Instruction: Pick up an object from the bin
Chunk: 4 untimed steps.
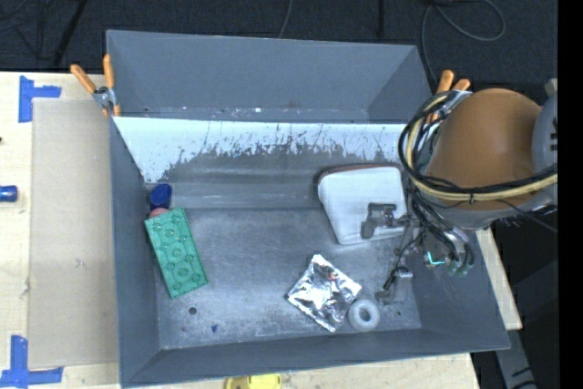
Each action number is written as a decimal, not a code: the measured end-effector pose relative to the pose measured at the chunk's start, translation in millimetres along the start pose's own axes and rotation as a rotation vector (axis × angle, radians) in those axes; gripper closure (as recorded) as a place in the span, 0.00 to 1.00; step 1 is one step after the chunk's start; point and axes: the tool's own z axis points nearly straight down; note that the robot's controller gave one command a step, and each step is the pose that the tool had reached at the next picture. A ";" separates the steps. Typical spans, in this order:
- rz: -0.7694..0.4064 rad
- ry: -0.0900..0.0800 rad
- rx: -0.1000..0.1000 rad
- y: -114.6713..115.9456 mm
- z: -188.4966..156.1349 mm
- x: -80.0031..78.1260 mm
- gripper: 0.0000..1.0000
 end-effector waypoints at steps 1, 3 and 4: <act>-0.012 -0.002 0.000 21.3 133.5 -17.5 0.00; 0.431 -0.006 -0.001 0.5 89.2 5.6 0.00; 0.596 -0.003 -0.001 -6.0 130.9 20.9 0.00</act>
Offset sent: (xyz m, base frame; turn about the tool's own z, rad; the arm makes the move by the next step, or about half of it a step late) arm 0.0182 0.0206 -0.1289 -0.0102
